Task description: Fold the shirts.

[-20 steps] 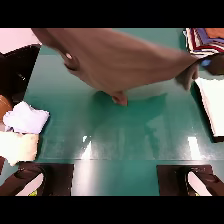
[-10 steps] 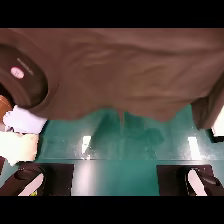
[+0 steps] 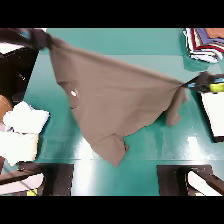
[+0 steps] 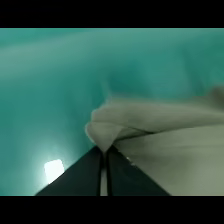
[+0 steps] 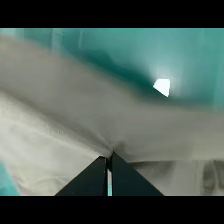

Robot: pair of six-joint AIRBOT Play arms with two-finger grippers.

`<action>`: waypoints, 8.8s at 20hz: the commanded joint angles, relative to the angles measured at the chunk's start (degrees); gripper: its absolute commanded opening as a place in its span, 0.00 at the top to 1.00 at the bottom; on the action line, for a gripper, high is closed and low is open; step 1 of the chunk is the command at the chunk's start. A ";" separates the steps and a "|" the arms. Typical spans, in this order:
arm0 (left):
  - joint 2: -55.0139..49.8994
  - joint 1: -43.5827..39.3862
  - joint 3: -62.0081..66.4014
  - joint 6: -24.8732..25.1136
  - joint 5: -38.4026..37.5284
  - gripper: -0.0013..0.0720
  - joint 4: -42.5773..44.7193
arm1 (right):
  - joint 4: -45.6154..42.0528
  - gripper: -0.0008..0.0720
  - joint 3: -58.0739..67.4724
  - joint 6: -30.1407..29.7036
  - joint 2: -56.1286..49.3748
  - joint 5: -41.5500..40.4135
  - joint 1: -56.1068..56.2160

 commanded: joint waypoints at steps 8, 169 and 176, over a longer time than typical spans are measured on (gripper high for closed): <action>-13.51 0.00 -2.84 -0.11 5.05 0.95 0.50 | -1.20 0.97 14.16 -1.73 -24.11 -10.05 4.55; 6.16 5.95 -21.29 -5.99 -2.01 0.95 -6.19 | -15.93 0.97 23.43 -0.81 -20.41 11.47 -3.21; -13.75 5.97 -10.38 -3.02 12.85 0.95 -11.41 | -15.34 0.97 35.26 -0.81 -39.17 1.27 -0.85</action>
